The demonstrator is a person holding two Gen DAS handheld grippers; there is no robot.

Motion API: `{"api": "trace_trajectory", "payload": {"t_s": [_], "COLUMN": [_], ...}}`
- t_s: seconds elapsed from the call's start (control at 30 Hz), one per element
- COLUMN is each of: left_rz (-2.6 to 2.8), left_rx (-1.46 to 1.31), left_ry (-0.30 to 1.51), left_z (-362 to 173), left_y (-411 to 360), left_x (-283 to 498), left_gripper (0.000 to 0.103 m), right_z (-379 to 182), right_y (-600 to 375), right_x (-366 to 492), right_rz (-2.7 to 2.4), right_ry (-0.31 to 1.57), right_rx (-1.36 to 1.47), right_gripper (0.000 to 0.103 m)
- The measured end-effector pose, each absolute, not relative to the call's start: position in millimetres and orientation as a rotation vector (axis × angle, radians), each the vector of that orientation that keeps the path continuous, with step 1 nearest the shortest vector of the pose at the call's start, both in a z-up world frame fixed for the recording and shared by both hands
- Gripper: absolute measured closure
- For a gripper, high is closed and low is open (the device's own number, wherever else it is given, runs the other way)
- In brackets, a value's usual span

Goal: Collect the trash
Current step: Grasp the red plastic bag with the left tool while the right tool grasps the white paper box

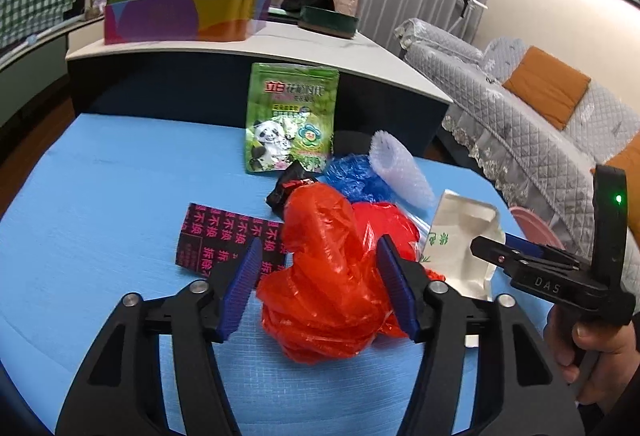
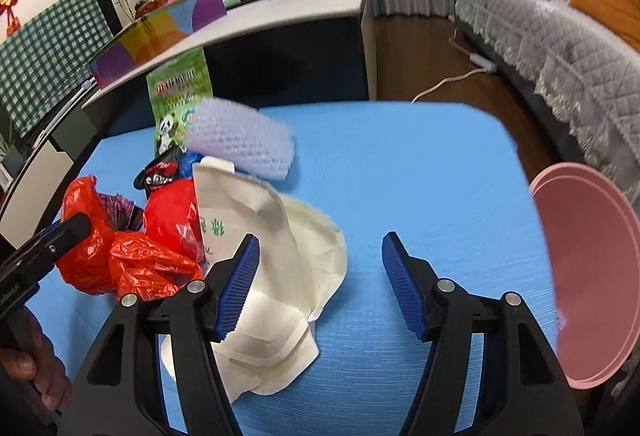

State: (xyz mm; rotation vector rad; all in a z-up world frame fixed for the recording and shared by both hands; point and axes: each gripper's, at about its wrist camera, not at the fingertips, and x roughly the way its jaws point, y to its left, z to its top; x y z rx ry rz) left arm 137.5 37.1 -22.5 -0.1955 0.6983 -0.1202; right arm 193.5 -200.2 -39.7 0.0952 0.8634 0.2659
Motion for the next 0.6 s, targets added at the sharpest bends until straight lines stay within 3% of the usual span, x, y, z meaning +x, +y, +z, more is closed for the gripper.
{"api": "trace_trajectory", "payload": {"t_s": [0.17, 0.23, 0.43, 0.6], "left_rz": [-0.129, -0.123, -0.109, -0.100], "left_rx": [-0.171, -0.165, -0.163, -0.151], "left_ry": [0.695, 0.687, 0.657, 0.624], "left_z": [-20, -18, -9, 0], "left_y": [32, 31, 34, 34], "left_x": [139, 138, 134, 128], "left_gripper": [0.069, 0.074, 0.082, 0.082], "right_z": [-38, -34, -13, 3], "right_y": [-197, -197, -202, -206], "right_x": [192, 189, 176, 165], "right_rz": [0.301, 0.305, 0.312, 0.307], "right_ry": [0.866, 0.849, 0.780, 0.734], "right_rx": [0.088, 0.073, 0.073, 0.064], "right_gripper": [0.079, 0.088, 0.097, 0.097]}}
